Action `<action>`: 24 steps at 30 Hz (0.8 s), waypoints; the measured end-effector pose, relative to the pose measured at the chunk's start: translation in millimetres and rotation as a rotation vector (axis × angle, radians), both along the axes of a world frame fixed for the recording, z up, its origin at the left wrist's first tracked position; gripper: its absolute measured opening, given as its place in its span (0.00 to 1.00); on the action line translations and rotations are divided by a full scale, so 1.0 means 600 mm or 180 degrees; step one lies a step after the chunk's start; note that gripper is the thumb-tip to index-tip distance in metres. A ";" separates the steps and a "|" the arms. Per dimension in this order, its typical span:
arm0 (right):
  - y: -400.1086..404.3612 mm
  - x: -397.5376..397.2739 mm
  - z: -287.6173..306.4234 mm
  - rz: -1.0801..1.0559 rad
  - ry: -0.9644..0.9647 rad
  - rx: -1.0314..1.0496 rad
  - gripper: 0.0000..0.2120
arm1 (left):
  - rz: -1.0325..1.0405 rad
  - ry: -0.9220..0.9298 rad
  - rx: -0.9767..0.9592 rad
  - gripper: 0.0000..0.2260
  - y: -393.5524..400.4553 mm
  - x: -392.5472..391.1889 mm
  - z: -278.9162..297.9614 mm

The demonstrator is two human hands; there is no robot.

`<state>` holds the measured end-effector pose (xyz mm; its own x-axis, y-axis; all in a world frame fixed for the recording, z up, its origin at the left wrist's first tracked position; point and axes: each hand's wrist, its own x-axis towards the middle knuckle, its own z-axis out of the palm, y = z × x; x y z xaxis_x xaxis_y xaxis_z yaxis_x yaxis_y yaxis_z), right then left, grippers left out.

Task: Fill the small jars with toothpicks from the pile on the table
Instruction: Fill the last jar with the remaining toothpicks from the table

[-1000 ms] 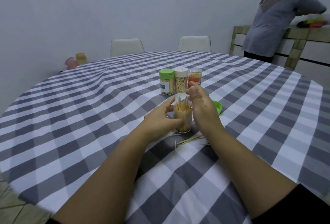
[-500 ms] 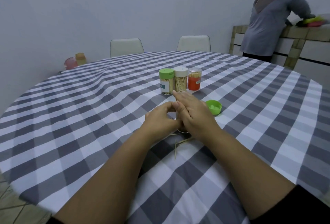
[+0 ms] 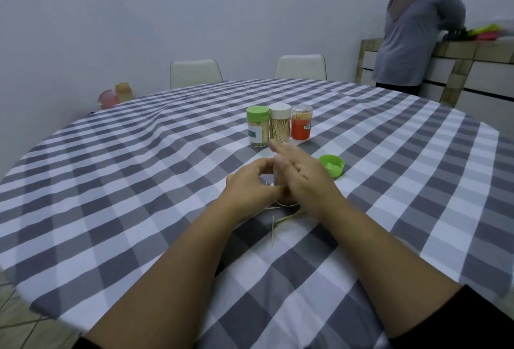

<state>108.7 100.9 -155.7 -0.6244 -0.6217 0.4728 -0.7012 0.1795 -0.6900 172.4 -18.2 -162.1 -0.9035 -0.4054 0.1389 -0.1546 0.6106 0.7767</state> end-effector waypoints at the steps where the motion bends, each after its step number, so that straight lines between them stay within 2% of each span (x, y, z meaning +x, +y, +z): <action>1: -0.003 0.003 -0.002 0.0006 0.0235 0.0153 0.21 | 0.0020 0.0016 -0.0030 0.19 0.000 0.001 0.000; 4: -0.005 0.003 -0.001 -0.0097 0.0601 0.0393 0.24 | 0.0024 0.0030 -0.0078 0.20 0.001 0.002 0.001; 8: -0.003 -0.009 -0.007 -0.0528 0.0609 0.0589 0.19 | 0.0057 0.0068 -0.0038 0.16 0.004 0.006 0.002; 12: -0.001 -0.003 -0.009 -0.0077 0.0578 0.0020 0.18 | 0.0057 0.0099 -0.0009 0.21 0.002 0.009 0.003; 15: 0.002 0.000 -0.006 -0.0035 0.0623 -0.0238 0.17 | 0.0091 0.0140 0.0070 0.19 0.001 0.009 0.003; 19: 0.002 -0.007 -0.008 -0.0469 0.0918 0.0397 0.16 | 0.0106 0.0174 0.0068 0.19 0.001 0.008 0.001; 21: 0.006 -0.007 -0.004 -0.0501 0.0564 0.0268 0.15 | 0.0141 0.0130 0.0064 0.21 0.001 0.005 0.002; 24: 0.015 -0.006 0.011 -0.0204 -0.0479 -0.0330 0.15 | -0.0058 -0.0106 0.0033 0.25 -0.006 0.005 0.010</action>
<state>105.1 109.7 -149.2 -0.7297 -0.5312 0.4305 -0.5780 0.1429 -0.8034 175.3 -21.7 -156.3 -0.9148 -0.3901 0.1044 -0.1694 0.6055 0.7776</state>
